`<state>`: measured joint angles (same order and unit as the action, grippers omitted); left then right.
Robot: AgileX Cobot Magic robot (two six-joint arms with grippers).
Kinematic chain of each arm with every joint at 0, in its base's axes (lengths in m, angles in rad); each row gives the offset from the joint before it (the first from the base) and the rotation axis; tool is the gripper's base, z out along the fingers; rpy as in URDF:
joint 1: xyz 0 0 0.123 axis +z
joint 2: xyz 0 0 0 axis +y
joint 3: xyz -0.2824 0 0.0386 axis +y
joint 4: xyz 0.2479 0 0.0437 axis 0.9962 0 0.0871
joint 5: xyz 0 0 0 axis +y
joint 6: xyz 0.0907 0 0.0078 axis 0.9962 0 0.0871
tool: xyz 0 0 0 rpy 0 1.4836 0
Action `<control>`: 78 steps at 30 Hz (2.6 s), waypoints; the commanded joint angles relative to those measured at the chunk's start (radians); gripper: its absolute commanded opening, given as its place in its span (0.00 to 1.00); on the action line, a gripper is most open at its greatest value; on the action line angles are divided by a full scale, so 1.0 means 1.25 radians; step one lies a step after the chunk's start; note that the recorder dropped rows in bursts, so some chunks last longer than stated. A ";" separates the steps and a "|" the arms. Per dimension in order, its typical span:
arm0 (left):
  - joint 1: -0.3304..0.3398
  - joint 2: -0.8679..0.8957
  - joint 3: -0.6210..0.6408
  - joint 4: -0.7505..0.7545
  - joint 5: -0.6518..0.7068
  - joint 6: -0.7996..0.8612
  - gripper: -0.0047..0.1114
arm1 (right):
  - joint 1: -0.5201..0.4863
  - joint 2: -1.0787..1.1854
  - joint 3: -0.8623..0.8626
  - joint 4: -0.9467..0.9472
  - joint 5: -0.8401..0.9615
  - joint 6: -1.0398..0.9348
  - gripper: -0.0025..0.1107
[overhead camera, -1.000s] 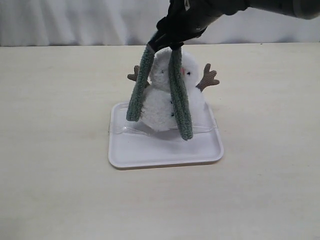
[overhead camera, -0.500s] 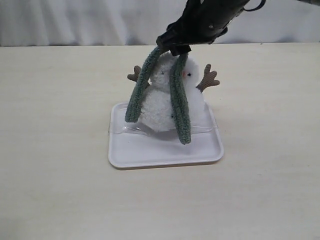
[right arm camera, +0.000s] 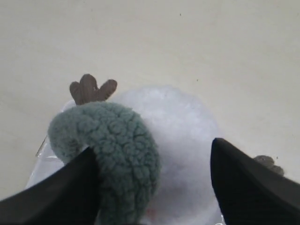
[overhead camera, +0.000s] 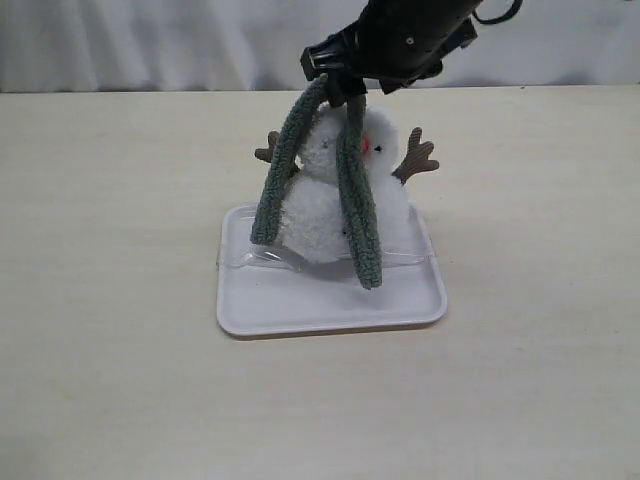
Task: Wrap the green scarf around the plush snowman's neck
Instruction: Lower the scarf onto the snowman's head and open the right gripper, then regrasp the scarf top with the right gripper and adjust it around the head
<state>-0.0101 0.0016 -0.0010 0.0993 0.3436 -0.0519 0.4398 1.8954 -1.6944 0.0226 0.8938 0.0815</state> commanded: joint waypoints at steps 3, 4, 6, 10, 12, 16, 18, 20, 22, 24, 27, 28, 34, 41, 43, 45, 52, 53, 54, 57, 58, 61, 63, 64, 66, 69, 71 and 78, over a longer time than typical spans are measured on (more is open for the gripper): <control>-0.003 -0.001 0.001 -0.003 -0.011 0.000 0.04 | -0.069 0.008 -0.003 0.091 0.019 -0.008 0.56; -0.003 -0.001 0.001 -0.003 -0.011 0.000 0.04 | -0.076 0.008 -0.003 0.102 0.019 -0.012 0.56; -0.003 -0.001 0.001 -0.003 -0.011 0.000 0.04 | -0.087 0.010 -0.003 0.117 0.021 -0.012 0.56; -0.003 -0.001 0.001 -0.003 -0.011 0.000 0.04 | -0.091 0.010 -0.003 0.183 0.047 -0.072 0.56; -0.003 -0.001 0.001 -0.003 -0.011 0.000 0.04 | -0.091 0.010 -0.003 0.231 0.067 -0.113 0.54; -0.003 -0.001 0.001 -0.003 -0.011 0.000 0.04 | -0.091 0.010 -0.003 0.274 0.086 -0.142 0.52; -0.003 -0.001 0.001 -0.003 -0.011 0.000 0.04 | -0.091 0.010 -0.003 0.274 0.087 -0.142 0.52; -0.003 -0.001 0.001 -0.003 -0.011 0.000 0.04 | -0.093 0.010 -0.003 0.274 0.098 -0.142 0.52; -0.003 -0.001 0.001 -0.003 -0.011 0.000 0.04 | -0.093 0.010 -0.003 0.262 0.110 -0.142 0.52; -0.003 -0.001 0.001 -0.003 -0.011 0.000 0.04 | -0.093 0.010 -0.003 0.240 0.110 -0.137 0.52; -0.003 -0.001 0.001 -0.003 -0.011 0.000 0.04 | -0.093 0.010 -0.003 0.228 0.087 -0.131 0.52; -0.003 -0.001 0.001 -0.003 -0.011 0.000 0.04 | -0.093 0.010 -0.003 0.227 0.077 -0.124 0.52; -0.003 -0.001 0.001 -0.003 -0.011 0.000 0.04 | -0.093 -0.016 -0.003 0.227 0.057 -0.128 0.52; -0.003 -0.001 0.001 -0.005 -0.011 0.000 0.04 | -0.091 -0.091 -0.003 0.227 0.136 -0.162 0.52; -0.003 -0.001 0.001 -0.005 -0.011 0.000 0.04 | -0.089 -0.108 -0.003 0.227 0.165 -0.162 0.52; -0.003 -0.001 0.001 -0.005 -0.011 0.000 0.04 | -0.081 -0.113 -0.002 0.235 0.206 -0.184 0.52; -0.003 -0.001 0.001 -0.005 -0.011 0.000 0.04 | 0.059 -0.113 0.074 0.090 0.189 -0.167 0.51; -0.003 -0.001 0.001 -0.005 -0.011 0.000 0.04 | 0.084 -0.113 0.086 0.044 0.157 -0.138 0.50; -0.003 -0.001 0.001 -0.005 -0.011 0.000 0.04 | 0.103 -0.113 0.096 -0.013 0.122 -0.109 0.50; -0.003 -0.001 0.001 -0.005 -0.011 0.000 0.04 | 0.158 -0.110 0.111 -0.207 0.053 0.047 0.50; -0.003 -0.001 0.001 -0.005 -0.011 0.000 0.04 | 0.171 -0.104 0.111 -0.278 0.050 0.107 0.50; -0.003 -0.001 0.001 -0.005 -0.011 0.000 0.04 | 0.189 -0.085 0.111 -0.428 0.061 0.223 0.50; -0.003 -0.001 0.001 -0.005 -0.011 0.000 0.04 | 0.189 -0.074 0.111 -0.394 0.039 0.223 0.45; -0.003 -0.001 0.001 -0.005 -0.011 0.000 0.04 | 0.189 -0.068 0.111 -0.373 0.030 0.219 0.40; -0.003 -0.001 0.001 -0.005 -0.011 0.000 0.04 | 0.189 -0.053 0.111 -0.343 0.018 0.201 0.29; -0.003 -0.001 0.001 -0.005 -0.011 0.000 0.04 | 0.189 -0.029 0.111 -0.349 0.018 0.201 0.15; -0.003 -0.001 0.001 -0.005 -0.011 0.000 0.04 | 0.189 -0.033 0.110 -0.369 0.017 0.194 0.06; -0.003 -0.001 0.001 -0.003 -0.011 0.000 0.04 | 0.189 -0.090 0.000 -0.507 0.201 0.129 0.06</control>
<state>-0.0101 0.0016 -0.0010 0.0993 0.3436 -0.0519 0.6774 1.8047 -1.6579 -0.5391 1.0636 0.2610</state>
